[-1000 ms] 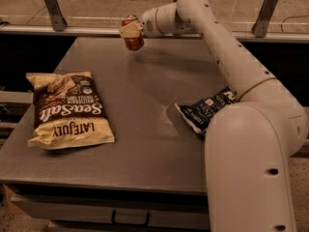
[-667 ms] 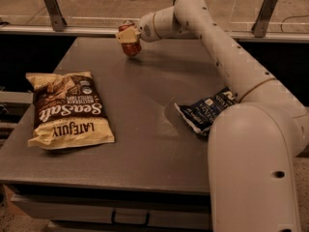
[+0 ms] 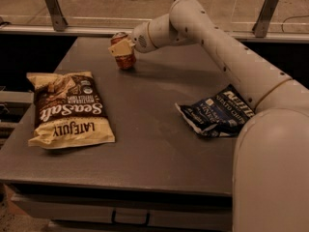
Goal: Move coke can near brown chip bag
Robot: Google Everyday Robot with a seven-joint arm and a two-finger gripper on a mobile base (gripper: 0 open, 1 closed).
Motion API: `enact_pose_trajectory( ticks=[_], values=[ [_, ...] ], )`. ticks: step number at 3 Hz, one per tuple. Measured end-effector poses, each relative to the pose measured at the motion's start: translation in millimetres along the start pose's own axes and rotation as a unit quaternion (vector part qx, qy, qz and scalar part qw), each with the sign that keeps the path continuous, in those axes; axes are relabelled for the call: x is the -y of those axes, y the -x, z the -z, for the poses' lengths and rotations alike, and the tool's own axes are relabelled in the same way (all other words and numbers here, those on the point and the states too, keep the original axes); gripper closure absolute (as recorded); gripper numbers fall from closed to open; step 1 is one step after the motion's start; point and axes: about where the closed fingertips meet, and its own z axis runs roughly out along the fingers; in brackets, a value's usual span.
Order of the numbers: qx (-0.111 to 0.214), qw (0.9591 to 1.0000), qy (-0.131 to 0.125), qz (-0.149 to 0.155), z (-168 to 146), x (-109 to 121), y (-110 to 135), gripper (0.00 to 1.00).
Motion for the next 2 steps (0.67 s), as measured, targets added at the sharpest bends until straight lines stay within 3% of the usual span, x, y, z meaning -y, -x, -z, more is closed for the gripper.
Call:
enact_pose_trajectory(
  ticks=[1, 2],
  values=[
    [-0.009, 0.9997, 0.022, 0.003, 0, -36, -9, 1.0],
    [-0.001, 0.998, 0.063, 0.0, -10, -67, -13, 1.0]
  ],
)
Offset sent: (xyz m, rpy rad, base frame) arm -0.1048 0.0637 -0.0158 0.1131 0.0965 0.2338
